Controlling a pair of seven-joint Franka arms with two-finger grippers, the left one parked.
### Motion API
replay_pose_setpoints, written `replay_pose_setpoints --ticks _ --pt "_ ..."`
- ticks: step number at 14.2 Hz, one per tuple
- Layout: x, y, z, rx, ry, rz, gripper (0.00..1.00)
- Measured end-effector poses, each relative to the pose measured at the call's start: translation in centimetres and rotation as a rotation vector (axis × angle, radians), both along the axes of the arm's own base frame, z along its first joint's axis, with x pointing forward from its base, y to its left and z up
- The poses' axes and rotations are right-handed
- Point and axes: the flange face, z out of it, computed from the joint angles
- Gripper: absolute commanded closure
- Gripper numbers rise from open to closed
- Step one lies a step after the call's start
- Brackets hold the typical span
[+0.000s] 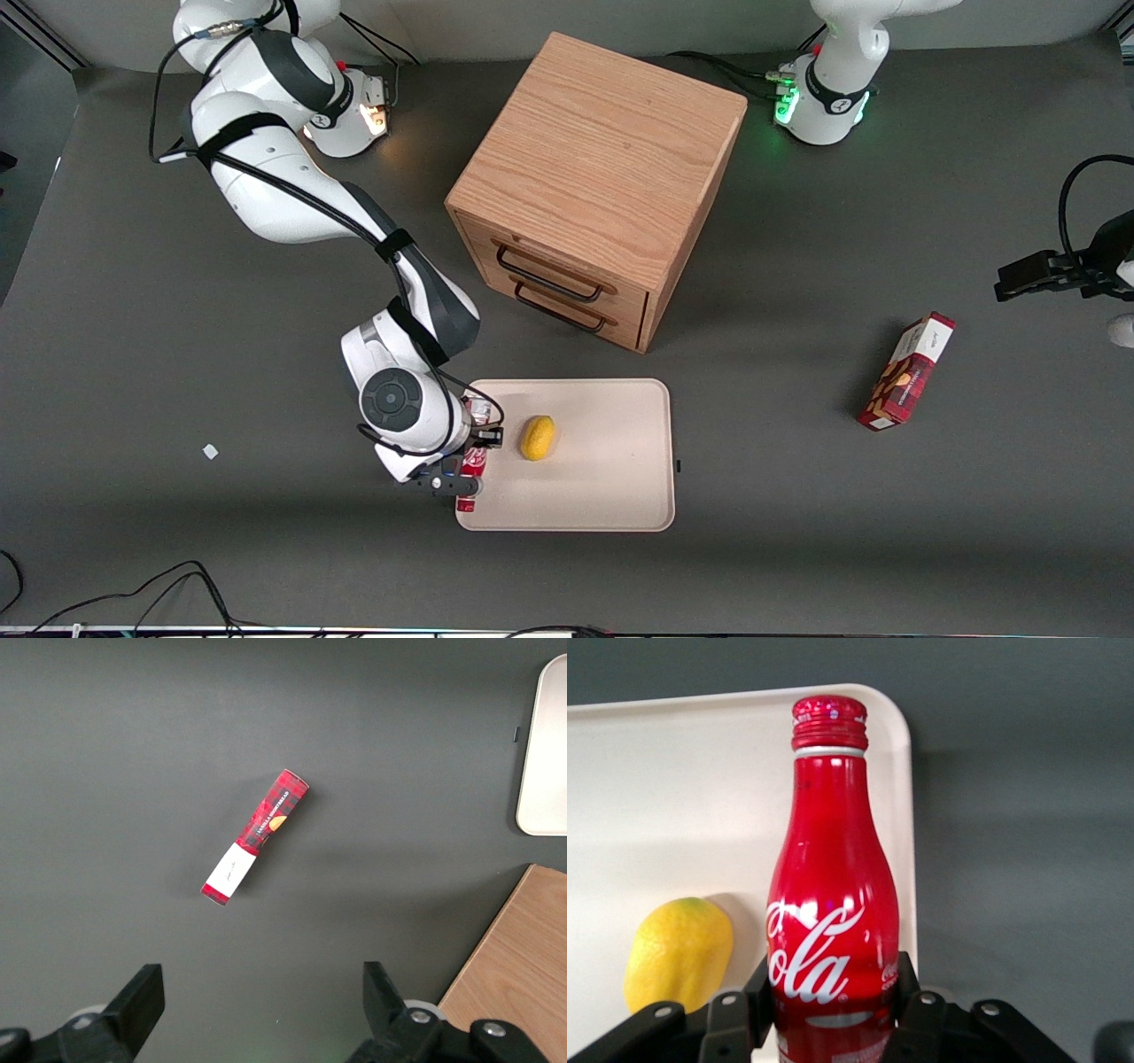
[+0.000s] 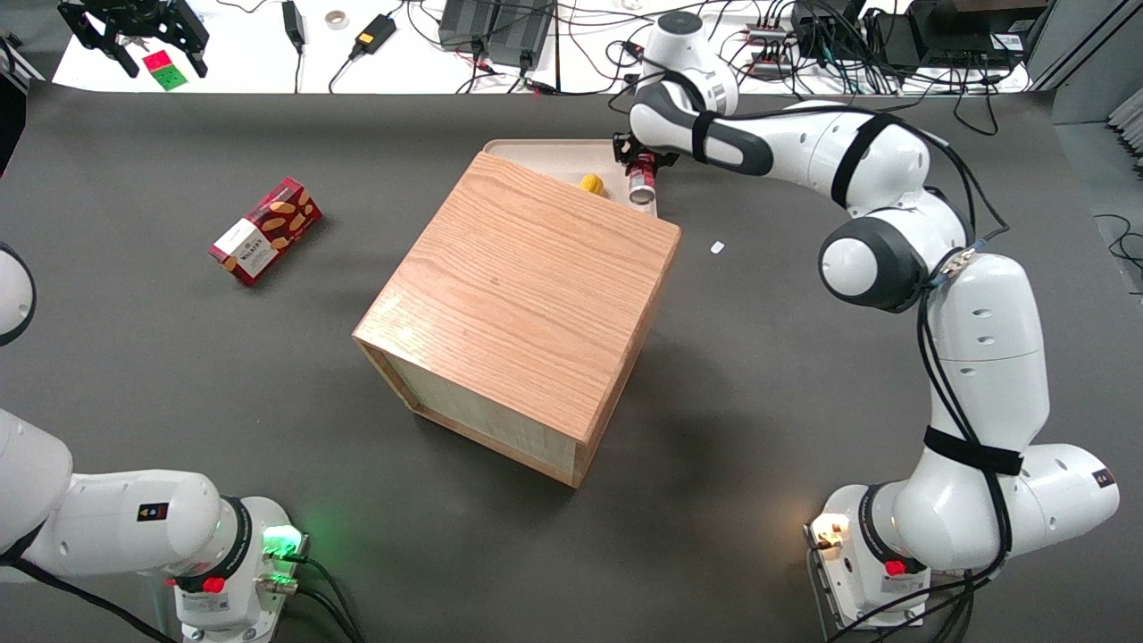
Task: Place coke bottle on tray
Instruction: 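Carry the bottle over the white tray beside the lemon, then lower the bottle onto the tray and open the right gripper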
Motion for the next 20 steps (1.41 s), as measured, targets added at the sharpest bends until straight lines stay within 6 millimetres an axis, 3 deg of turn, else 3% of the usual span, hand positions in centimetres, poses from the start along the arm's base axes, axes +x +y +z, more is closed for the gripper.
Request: replay_pose_setpoints --ticks 8,9,10,13,14,16,20 --pt "0.2 -0.4 -2.5 0.002 -0.004 0.096 1.0" --pt "0.1 -0.4 -2.8 0.002 -0.002 0.097 0.93" --pt "0.1 -0.4 -3.1 0.002 0.001 0.097 0.74" --pt "0.1 -0.4 -3.4 0.001 0.004 0.097 0.54" --pt "0.1 -0.4 -3.6 0.002 0.004 0.097 0.43" --pt "0.1 -0.4 -3.8 0.004 0.003 0.097 0.0" --pt "0.2 -0.6 -4.0 0.009 -0.009 0.094 0.0"
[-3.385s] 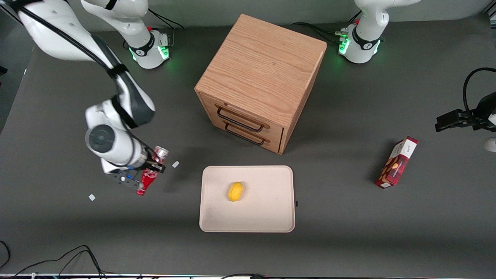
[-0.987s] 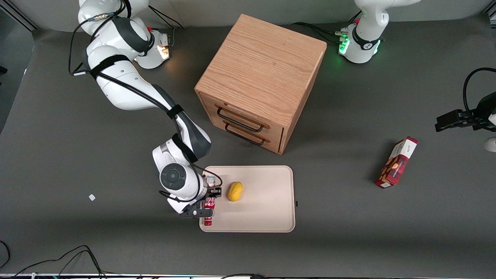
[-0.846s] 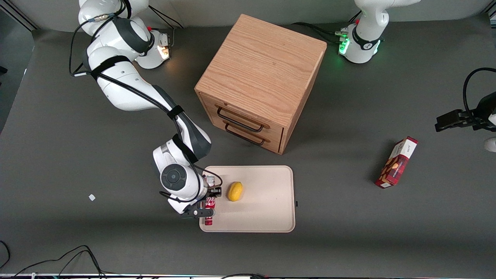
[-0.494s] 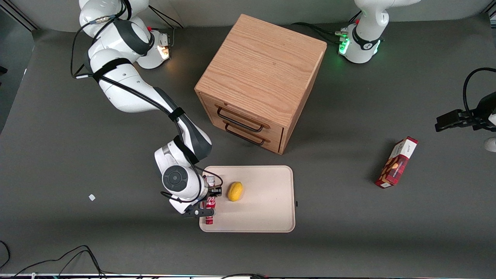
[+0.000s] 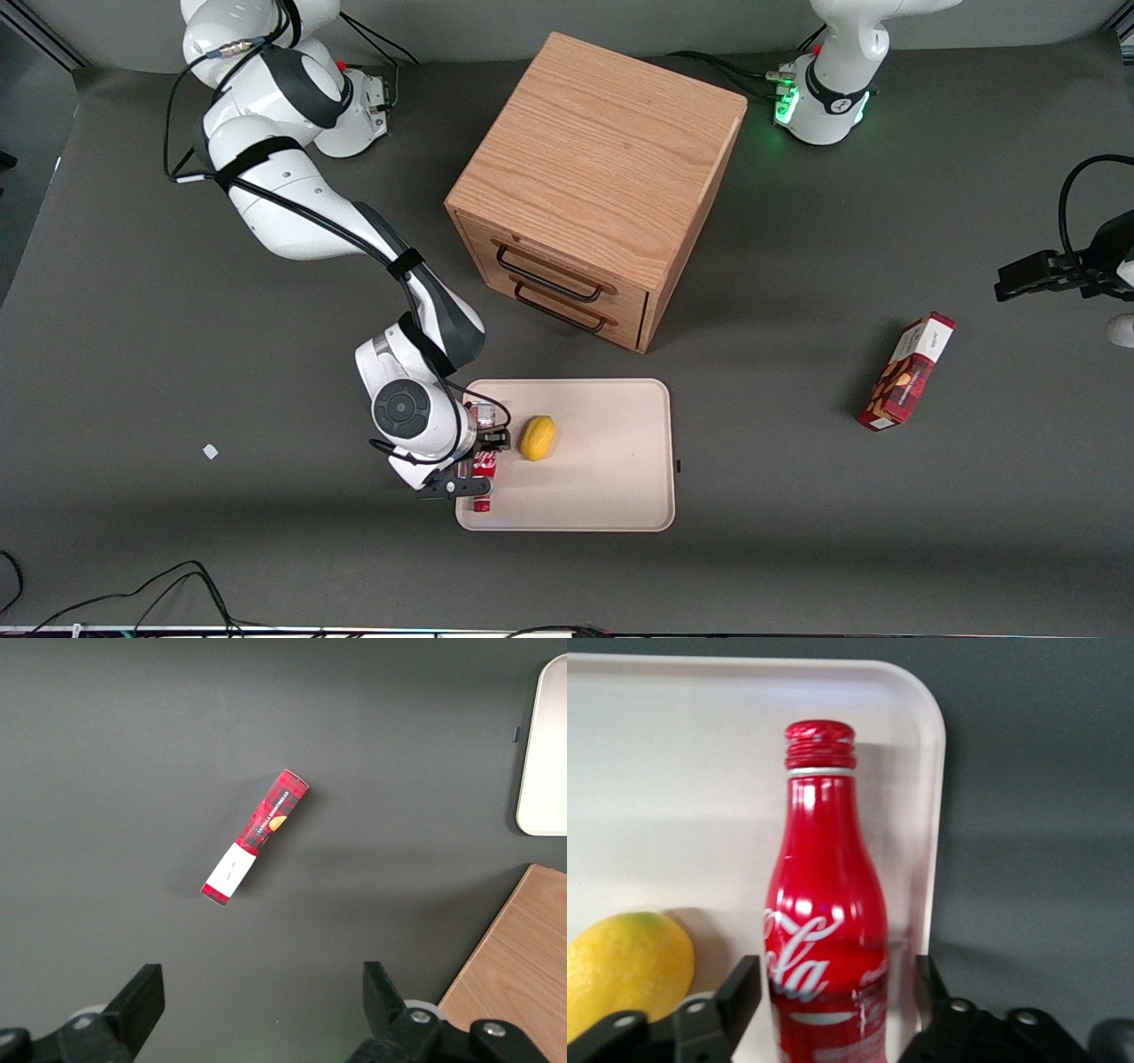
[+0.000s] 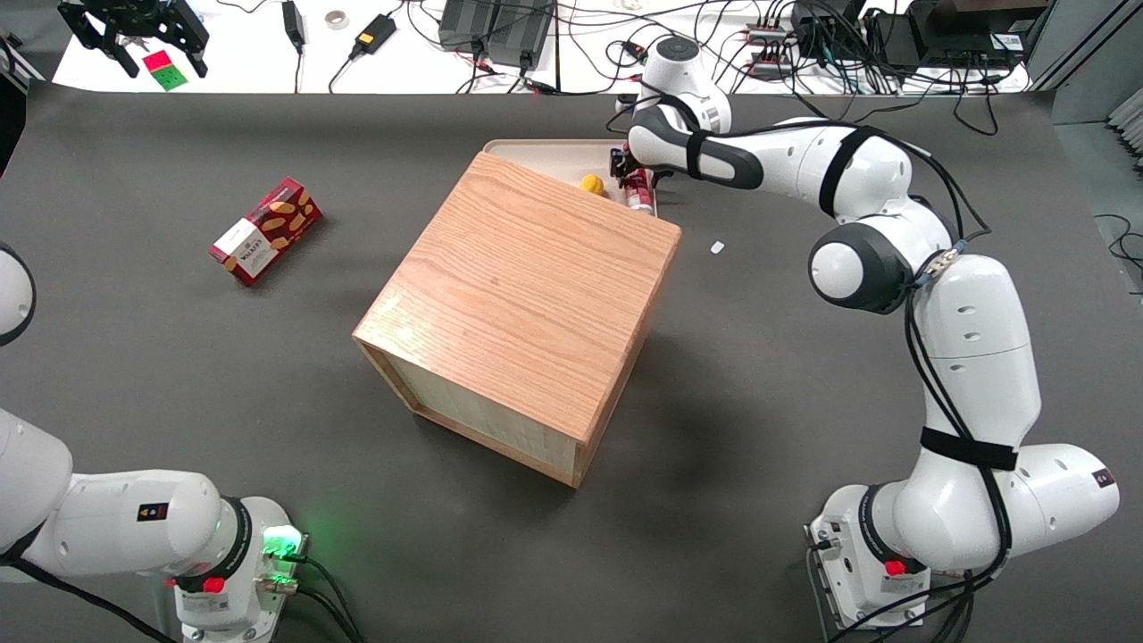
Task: Place coke bottle on tray
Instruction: 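Lower the bottle onto the tray and open the right gripper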
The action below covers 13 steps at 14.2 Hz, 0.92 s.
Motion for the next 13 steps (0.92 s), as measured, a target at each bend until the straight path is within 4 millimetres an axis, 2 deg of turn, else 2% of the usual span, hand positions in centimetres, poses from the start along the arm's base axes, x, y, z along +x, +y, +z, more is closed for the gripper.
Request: replay_pose_setpoints --ticks 13 --pt "0.27 -0.15 0.29 0.007 -0.014 -0.005 0.0"
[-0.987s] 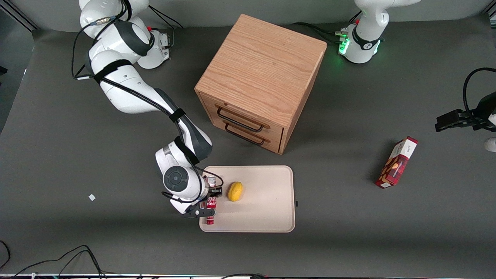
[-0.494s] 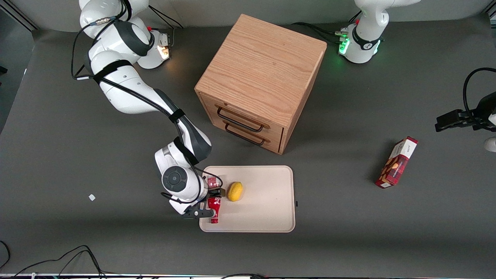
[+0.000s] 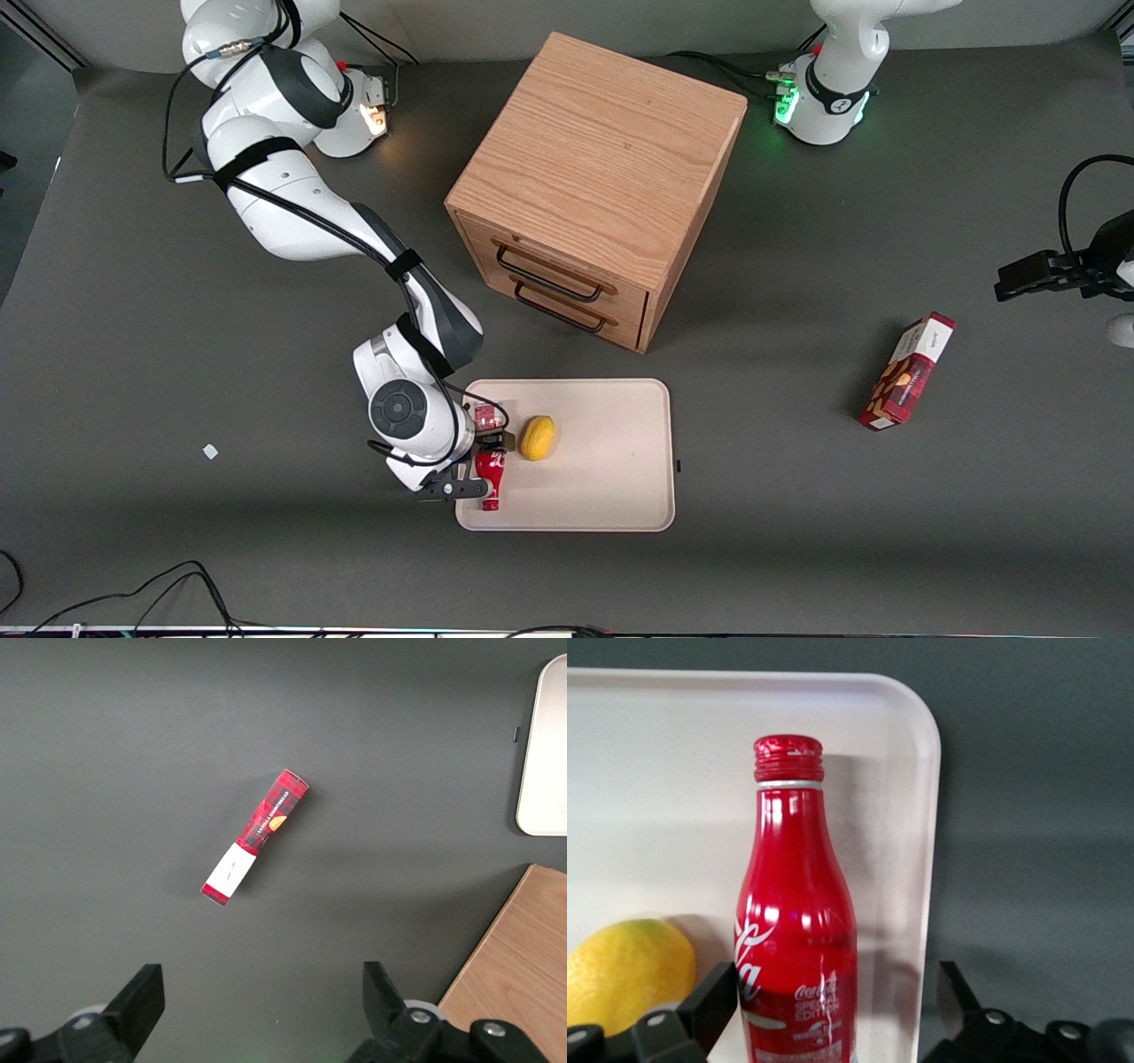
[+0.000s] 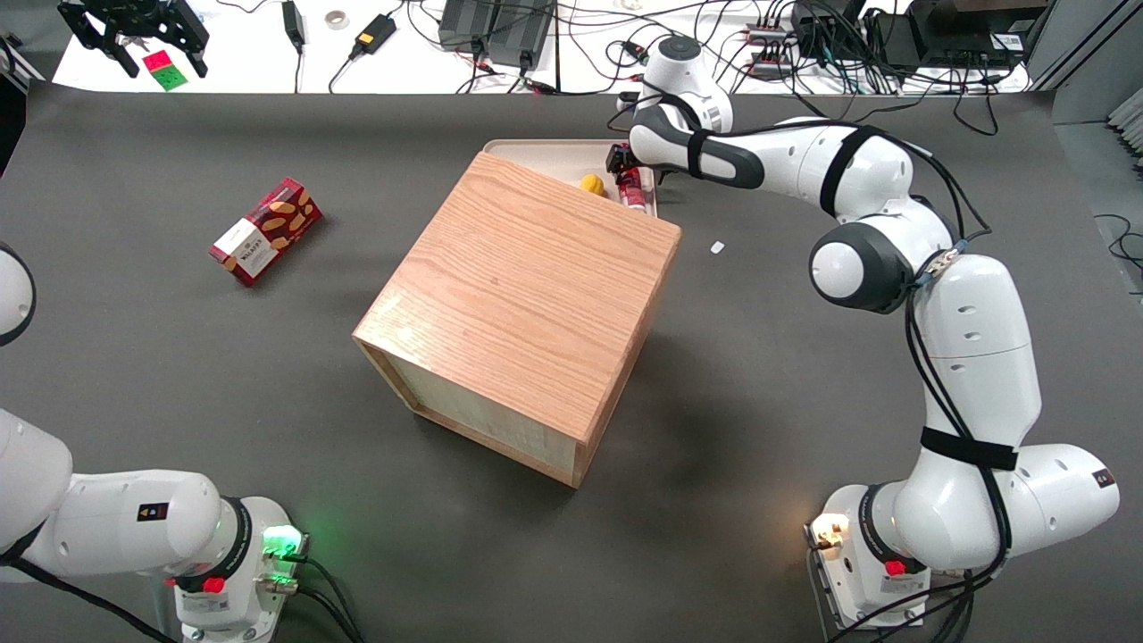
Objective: Place coke bottle on tray
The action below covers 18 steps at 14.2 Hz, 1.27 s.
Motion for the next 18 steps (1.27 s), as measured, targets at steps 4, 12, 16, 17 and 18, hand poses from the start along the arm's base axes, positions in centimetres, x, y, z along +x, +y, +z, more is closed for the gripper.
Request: replay_pose_setpoints --ticks 4,12,16,17,18 --pt "1.0 -1.8 4.5 -0.01 0.013 -0.037 0.0" --pt "-0.1 -13.2 18.1 -0.011 0.115 -0.121 0.0" --pt "-4.2 -20.6 24.4 -0.043 0.146 -0.056 0.0" --pt "-5.7 -22.3 26.1 -0.067 0.139 -0.042 0.0" --pt "-7.1 -23.8 27.5 -0.089 0.14 -0.031 0.0"
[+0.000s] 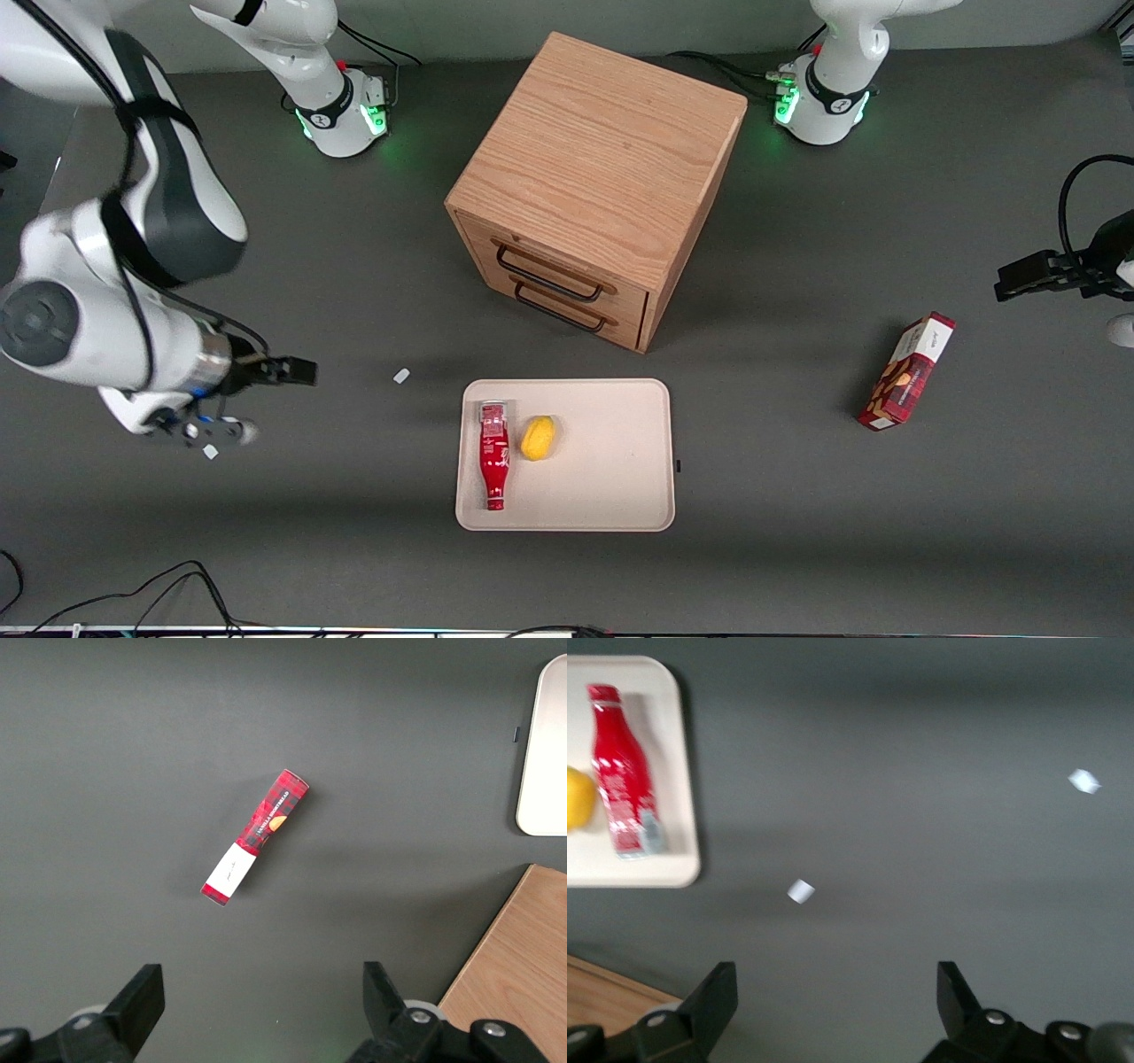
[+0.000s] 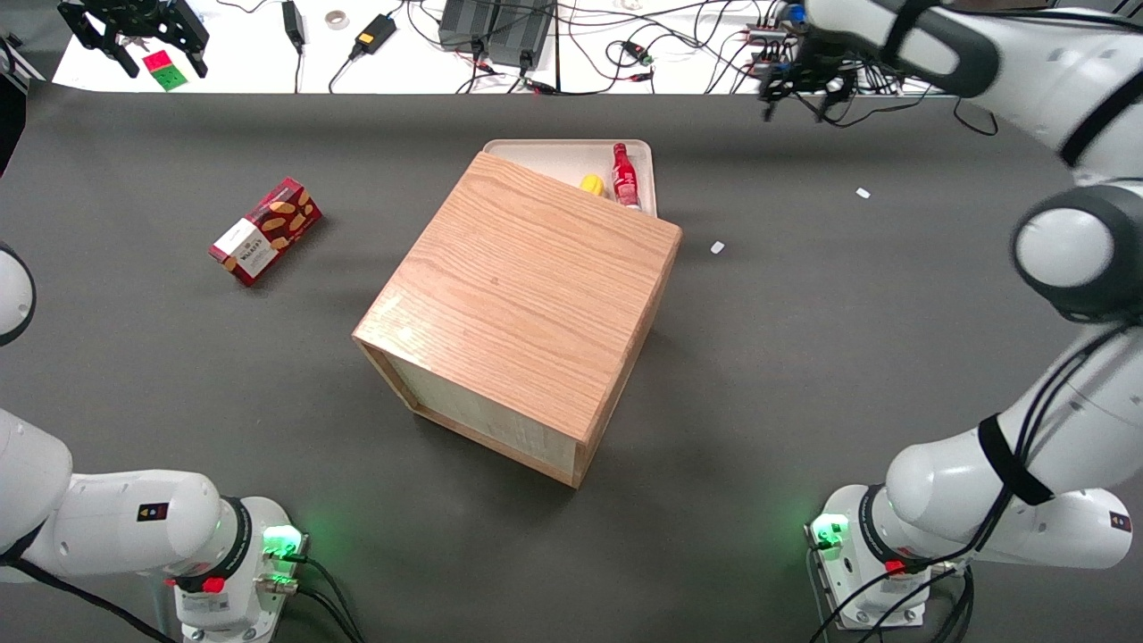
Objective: Place coke bottle on tray
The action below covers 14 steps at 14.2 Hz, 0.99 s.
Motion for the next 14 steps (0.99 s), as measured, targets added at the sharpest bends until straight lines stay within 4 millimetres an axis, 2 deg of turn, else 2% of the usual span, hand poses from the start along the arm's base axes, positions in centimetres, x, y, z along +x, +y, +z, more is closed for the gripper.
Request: replay_pose_setpoints --ticks 2,6,11,14 --pt "-2.5 -1.4 2.0 -0.006 0.025 0.025 0.0" --pt "-5.6 -2.5 4.7 0.015 0.022 0.018 0.0" --pt "-11.1 -3.6 8.7 0.075 -0.022 -0.033 0.0" --pt "-12.4 -3.5 9.4 0.09 -0.026 -0.027 0.0"
